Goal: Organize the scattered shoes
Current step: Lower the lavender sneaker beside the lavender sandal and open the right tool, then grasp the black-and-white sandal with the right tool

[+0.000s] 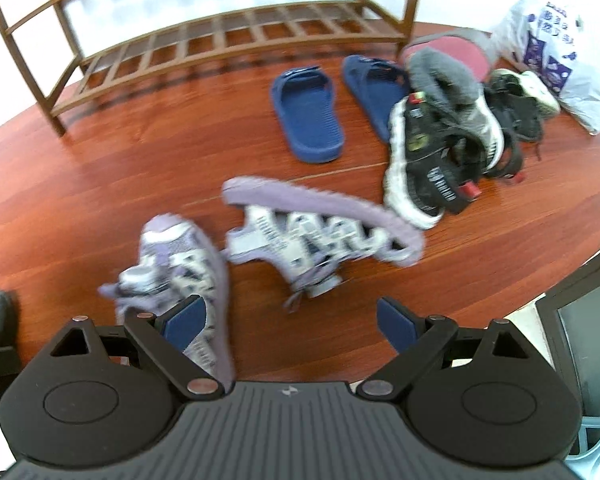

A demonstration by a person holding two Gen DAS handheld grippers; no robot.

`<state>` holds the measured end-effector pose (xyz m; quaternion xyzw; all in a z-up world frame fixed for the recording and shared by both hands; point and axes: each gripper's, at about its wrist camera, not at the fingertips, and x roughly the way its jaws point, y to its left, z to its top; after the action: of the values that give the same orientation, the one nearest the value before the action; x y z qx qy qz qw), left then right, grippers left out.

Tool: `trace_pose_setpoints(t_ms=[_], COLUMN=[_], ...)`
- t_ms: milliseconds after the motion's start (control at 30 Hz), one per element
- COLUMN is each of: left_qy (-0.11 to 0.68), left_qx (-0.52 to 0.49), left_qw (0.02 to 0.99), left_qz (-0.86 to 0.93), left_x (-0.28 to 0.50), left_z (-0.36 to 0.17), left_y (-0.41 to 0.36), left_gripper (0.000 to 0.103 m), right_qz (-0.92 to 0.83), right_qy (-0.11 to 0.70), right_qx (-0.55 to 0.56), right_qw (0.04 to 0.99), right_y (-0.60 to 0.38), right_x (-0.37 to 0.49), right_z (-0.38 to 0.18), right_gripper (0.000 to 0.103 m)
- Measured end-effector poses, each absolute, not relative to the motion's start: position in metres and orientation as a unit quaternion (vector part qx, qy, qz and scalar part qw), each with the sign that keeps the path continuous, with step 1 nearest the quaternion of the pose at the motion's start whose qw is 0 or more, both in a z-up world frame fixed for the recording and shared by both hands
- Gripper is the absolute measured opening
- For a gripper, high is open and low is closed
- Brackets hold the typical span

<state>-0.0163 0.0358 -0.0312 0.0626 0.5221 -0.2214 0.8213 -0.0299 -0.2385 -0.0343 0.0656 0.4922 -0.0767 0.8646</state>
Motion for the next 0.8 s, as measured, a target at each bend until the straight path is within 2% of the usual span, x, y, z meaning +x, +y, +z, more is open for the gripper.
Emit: trace_pose_setpoints(t_ms=[533,733,800], left_qy=[0.524,0.525,0.529], left_qx=[0.023,0.019,0.017], left_qw=[0.831,0.831,0.830], left_qz=[-0.186,-0.181,-0.177], left_x=[-0.005,-0.002,-0.001], left_z=[-0.027,-0.029,-0.031], left_y=[-0.063,-0.102,-0.113], left_gripper=[0.094,0.094,0.094], right_qz=[-0.052,-0.016,-0.001], right_qy=[0.491,0.500,0.506], right_qx=[0.044,0.015,0.006], right_qw=[0.868,0.866,0.862], right_y=[-0.345,-0.368,-0.375], right_x=[0.020,0.041,0.049], right_z=[-0.035,-0.047,-0.054], right_gripper=[0.093,0.081,0.071])
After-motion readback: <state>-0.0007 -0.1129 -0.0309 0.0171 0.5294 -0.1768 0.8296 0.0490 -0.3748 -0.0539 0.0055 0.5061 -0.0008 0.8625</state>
